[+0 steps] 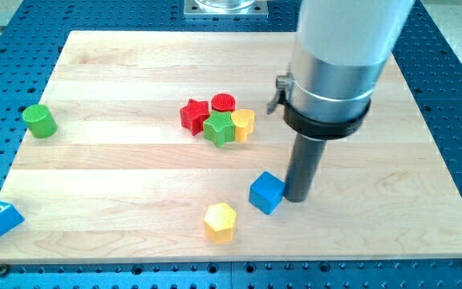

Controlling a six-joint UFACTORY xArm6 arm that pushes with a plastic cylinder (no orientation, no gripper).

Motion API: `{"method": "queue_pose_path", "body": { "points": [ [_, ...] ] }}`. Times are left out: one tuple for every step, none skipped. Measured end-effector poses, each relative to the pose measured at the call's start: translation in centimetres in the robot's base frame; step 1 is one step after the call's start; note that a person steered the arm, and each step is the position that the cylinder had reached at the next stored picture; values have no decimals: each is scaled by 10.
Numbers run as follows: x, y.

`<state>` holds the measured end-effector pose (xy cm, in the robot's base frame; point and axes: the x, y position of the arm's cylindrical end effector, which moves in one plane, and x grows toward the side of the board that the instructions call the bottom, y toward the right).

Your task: Place the cube close to the green star

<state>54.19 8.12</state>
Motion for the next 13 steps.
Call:
{"method": "queue_pose_path", "body": {
  "points": [
    [28, 0],
    [50, -2],
    [32, -33],
    [13, -63],
    [13, -70],
    [9, -44],
    [-10, -26],
    [-4, -23],
    [20, -51],
    [4, -72],
    [-23, -56],
    [-33, -56],
    [-35, -57]
  ]
}}
